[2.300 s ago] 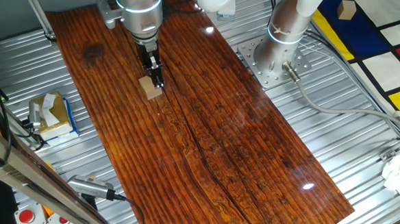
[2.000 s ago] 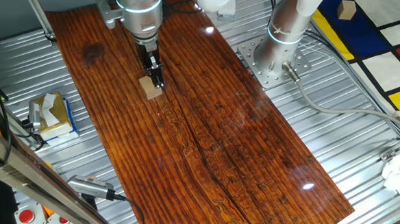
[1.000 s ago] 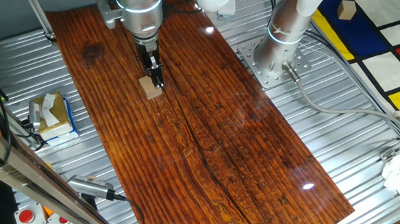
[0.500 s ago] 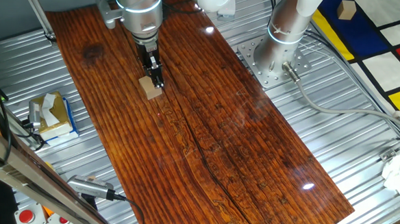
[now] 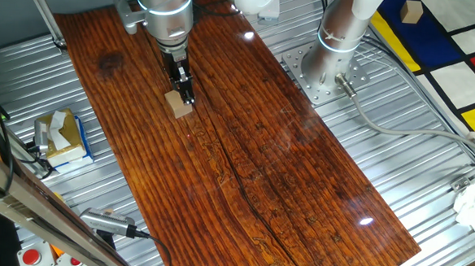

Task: Pick up the small block on the left and move it to the right

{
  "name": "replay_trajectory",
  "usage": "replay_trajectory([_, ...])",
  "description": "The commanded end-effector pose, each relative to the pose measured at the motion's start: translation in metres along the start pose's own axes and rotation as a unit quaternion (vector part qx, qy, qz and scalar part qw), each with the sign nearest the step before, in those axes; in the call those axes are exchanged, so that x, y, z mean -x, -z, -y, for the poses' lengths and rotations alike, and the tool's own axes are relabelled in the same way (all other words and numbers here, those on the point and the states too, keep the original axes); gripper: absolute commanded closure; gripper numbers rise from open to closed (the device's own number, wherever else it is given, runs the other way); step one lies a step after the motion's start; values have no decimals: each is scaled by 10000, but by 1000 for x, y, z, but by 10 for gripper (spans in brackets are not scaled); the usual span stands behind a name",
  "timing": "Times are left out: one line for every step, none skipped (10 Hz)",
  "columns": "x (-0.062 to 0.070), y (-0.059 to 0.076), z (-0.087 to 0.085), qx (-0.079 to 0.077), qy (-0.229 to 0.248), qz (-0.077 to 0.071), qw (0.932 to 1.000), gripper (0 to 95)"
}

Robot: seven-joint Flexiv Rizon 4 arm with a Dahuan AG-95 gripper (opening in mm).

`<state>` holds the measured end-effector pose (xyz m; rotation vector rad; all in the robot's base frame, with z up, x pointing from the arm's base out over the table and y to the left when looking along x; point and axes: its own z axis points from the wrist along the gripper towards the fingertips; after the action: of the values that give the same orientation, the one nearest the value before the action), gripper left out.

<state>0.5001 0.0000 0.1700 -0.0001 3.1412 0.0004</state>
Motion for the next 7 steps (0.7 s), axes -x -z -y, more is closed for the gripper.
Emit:
replay_trajectory([0, 0, 0, 458, -439, 607, 9961, 760])
replay_trajectory([0, 0, 0, 427, -434, 598, 9964, 760])
replay_trajectory([0, 0, 0, 404, -422, 590, 9965, 760])
replay_trajectory([0, 0, 0, 403, -421, 588, 9966, 760])
replay_trajectory([0, 0, 0, 402, -420, 588, 9966, 760])
replay_trajectory([0, 0, 0, 401, -420, 588, 9966, 760])
replay_trajectory([0, 0, 0, 401, -431, 588, 9965, 760])
